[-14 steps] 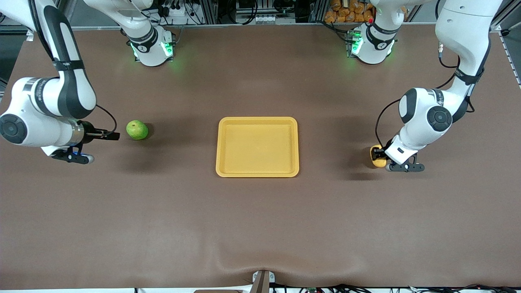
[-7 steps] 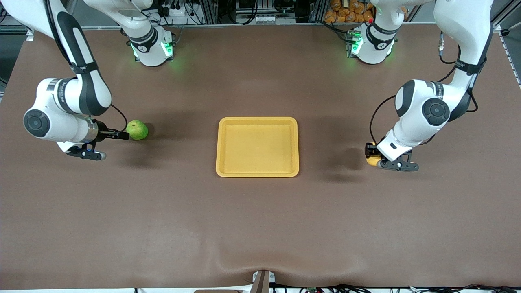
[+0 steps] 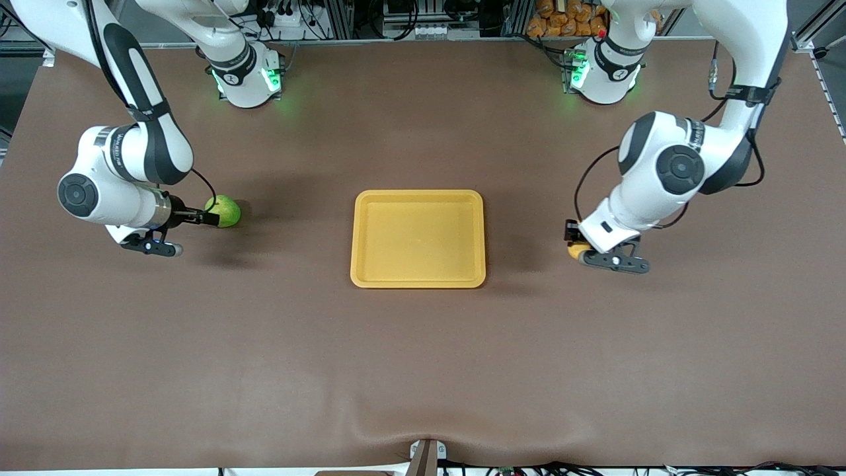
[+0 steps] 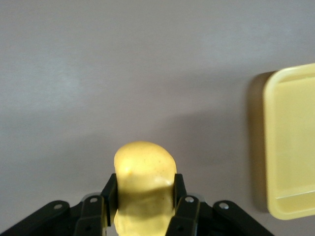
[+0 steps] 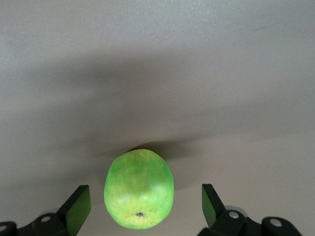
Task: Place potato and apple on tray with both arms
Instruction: 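Carry the potato to the tray with the left gripper while the right grasps the apple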
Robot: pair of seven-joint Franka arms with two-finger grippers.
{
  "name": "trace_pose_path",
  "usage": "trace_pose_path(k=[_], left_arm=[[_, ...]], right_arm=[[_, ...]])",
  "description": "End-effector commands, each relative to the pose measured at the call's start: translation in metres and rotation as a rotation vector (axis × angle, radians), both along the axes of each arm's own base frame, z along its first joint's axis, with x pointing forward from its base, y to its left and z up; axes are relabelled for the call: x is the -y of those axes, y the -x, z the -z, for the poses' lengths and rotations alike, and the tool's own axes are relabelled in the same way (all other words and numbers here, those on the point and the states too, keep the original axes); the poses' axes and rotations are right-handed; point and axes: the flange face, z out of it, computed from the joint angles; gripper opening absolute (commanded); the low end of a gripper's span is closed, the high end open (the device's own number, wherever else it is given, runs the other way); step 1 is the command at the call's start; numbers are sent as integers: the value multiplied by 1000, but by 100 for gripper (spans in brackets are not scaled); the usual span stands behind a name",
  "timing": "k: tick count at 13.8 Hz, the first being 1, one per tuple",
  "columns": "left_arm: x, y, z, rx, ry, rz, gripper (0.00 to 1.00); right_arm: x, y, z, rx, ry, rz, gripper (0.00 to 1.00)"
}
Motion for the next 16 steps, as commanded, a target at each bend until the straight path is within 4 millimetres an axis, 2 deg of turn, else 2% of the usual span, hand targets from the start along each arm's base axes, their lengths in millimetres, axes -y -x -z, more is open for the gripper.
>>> trace_pose_path(k=[1,2,5,11,13,15,16], left_arm=[[42,10,-8,-3,-11,14,0],[60,13,-9,-2,-5,-5,0],[95,19,-8,14,-14,19,0],[140,10,22,8,-30,-33,0],[175,10,31,2,-8,-74,0],[198,7,39,8,-2,-140,0],[206,7,46,7,-6,-159,0]], right_arm=[[-6,16,7,23,-14,6,100],[-7,19,12,20,-13,6,100],[-10,26,25,38,-13,7,100],[-11,32,38,15,-30,40,100],[-11,38,43,27,-27,40,100],[-10,42,49,38,-24,41,100],[-14,42,49,38,-24,33,91]])
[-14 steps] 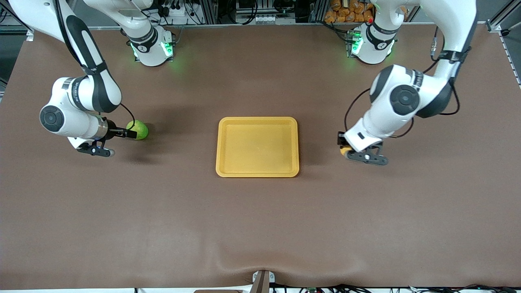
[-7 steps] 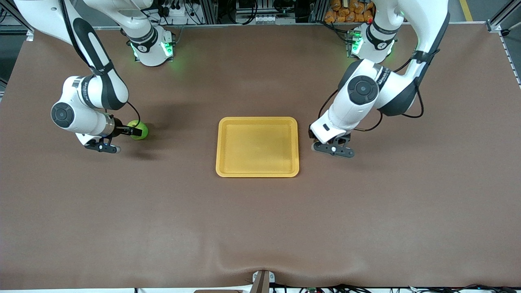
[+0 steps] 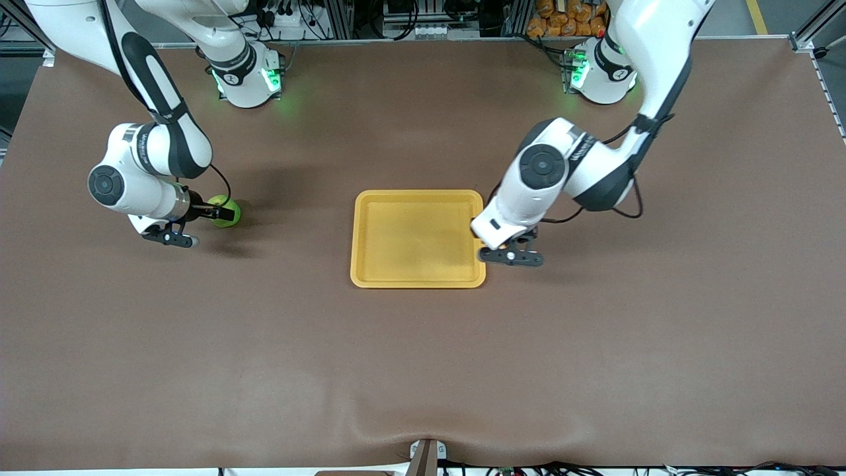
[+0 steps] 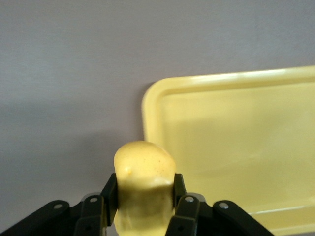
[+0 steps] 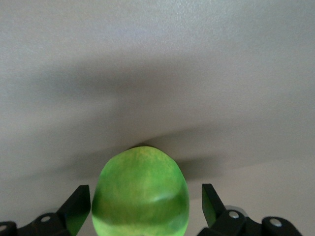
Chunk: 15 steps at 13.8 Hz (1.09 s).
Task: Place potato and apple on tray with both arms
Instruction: 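Carry the potato to the tray with the left gripper while the right grasps the apple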
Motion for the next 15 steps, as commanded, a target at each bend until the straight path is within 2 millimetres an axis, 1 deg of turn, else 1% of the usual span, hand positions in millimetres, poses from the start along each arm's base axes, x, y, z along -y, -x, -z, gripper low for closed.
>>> trace_pose_path(k=[1,2,3,4,5,6,7,10,12,14,15], left_arm=[[28,-6,17,8,-24,-40,0],[35,-3,25,5,-33,-49,0],[40,-3,32,1,-35,-72,0],[47,-1,35,2,-33,-90,0],[50,0,39,0,-37,-100,0],[51,2,45,-3,-45,-103,0],[57,6,47,-3,-49,-94,0],[55,7,57,3,-71,-92,0],[59,12,71,6,-96,-88,0],[57,12,78,0,-103,-87,0],[56,12,80,-2,-105,-88,0]], right_arm=[[-8,6,2,11,-9,-1,71],[-12,5,2,13,-9,-9,45],[-13,4,1,13,-10,-12,23],[-15,4,-1,11,-11,-15,10],[-20,3,-3,16,-12,-23,3],[-24,1,-5,13,-14,-28,3],[-28,-2,-11,8,-17,-33,3],[-31,-15,-36,-44,-31,-40,3],[-36,-22,-48,-59,-47,-36,3],[-48,-26,-56,-67,-82,-22,3],[-54,-26,-57,-74,-95,-14,3]])
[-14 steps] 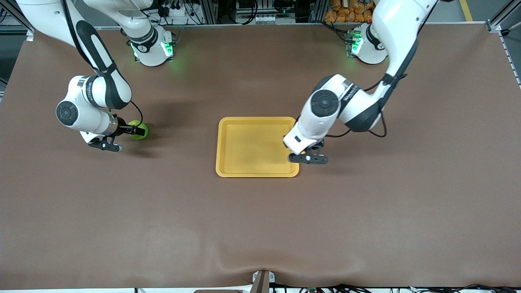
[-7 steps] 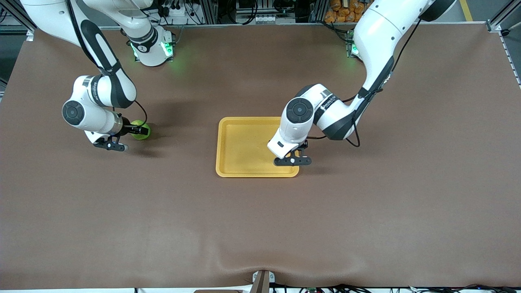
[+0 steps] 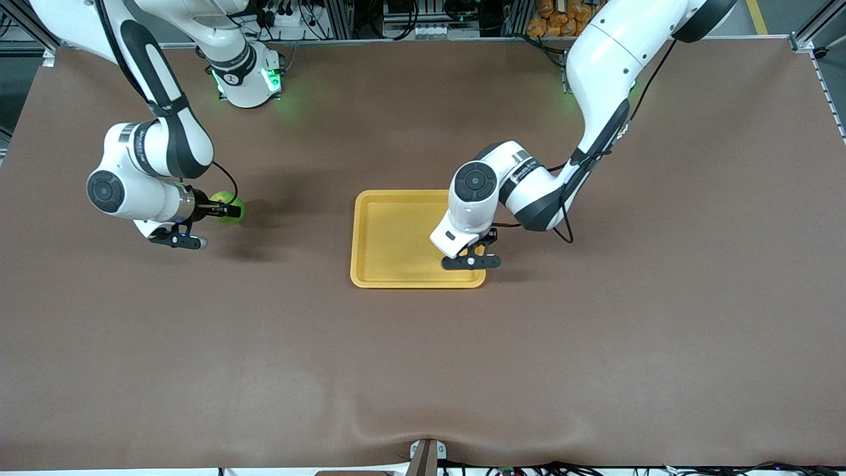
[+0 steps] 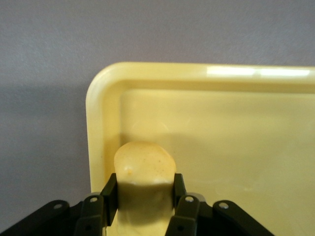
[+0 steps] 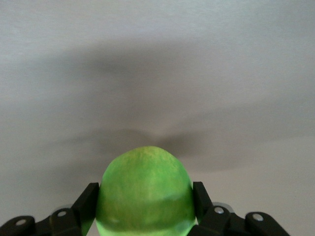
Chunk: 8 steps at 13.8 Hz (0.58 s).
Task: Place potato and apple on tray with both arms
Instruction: 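Carry the potato to the tray with the left gripper while the right grasps the apple, then open the left gripper over the tray while the right gripper lifts the apple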
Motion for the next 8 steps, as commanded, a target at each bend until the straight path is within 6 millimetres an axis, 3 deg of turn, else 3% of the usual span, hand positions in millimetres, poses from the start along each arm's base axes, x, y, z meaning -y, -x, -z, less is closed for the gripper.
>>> trace_pose_path(k=[1,2,3,4,5,8], left_arm=[[4,-3,4,12,-26,-3,0],[3,-3,7,9,-27,-5,4],[3,-3,8,7,-28,-7,22],[1,-4,11,2,-29,-11,55],[-2,-6,12,4,-34,-11,97],[-7,-13,2,31,-42,-3,100]], right_arm=[[-23,0,-11,-11,-23,28,3],[-36,0,-13,-13,-13,51,3],[-54,-2,-17,-12,-3,70,3],[-73,-2,-21,-12,11,93,4],[-93,-3,-27,-9,21,114,4],[-134,-6,-42,-19,38,153,4]])
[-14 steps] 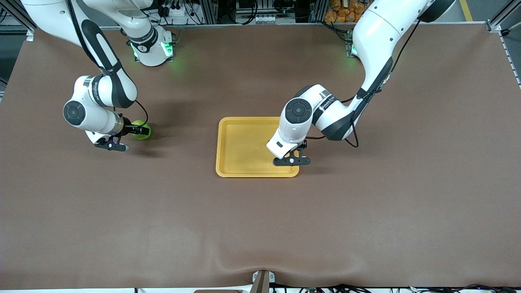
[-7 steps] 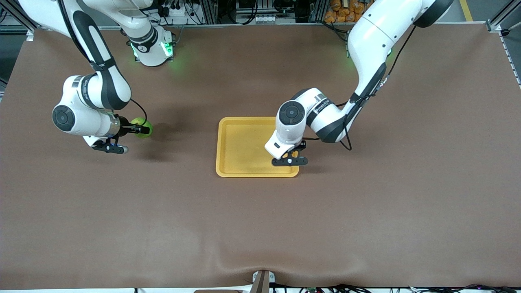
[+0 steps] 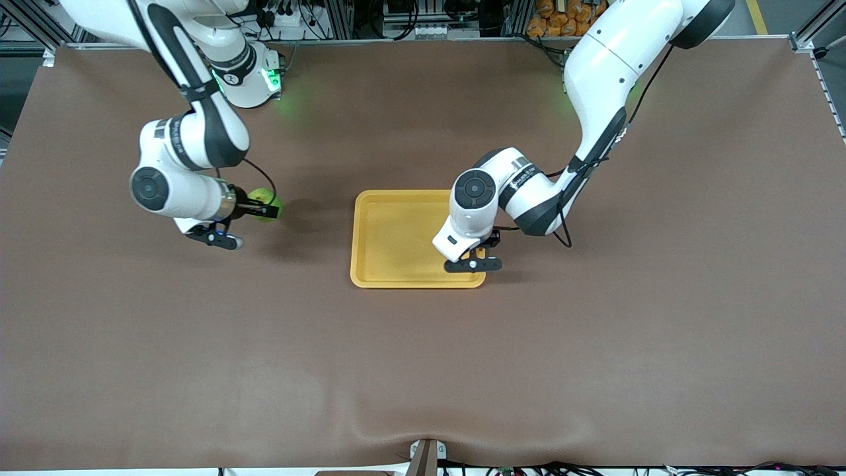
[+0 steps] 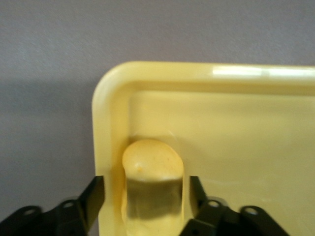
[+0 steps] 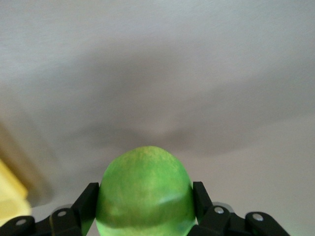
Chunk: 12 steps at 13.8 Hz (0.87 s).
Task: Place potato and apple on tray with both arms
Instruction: 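Open the left gripper over the tray while the right gripper lifts the apple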
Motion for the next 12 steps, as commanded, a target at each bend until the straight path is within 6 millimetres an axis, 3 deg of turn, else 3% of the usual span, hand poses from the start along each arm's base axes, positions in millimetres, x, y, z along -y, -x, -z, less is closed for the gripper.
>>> trace_pose_path(k=[1,6,10,12], left_arm=[[-1,-14,-26,53,-9,-9,100],[-26,-47,-115,52,-67,-70,100],[-68,-62,-189,59,-20,-56,100],[-96,-69,-216,58,-16,-82,100]], right_arm=[[-34,0,-21,1,11,47,4],[-100,2,-43,10,23,133,4],[-150,2,-43,-4,31,218,4],[-181,3,-38,-14,35,257,4]])
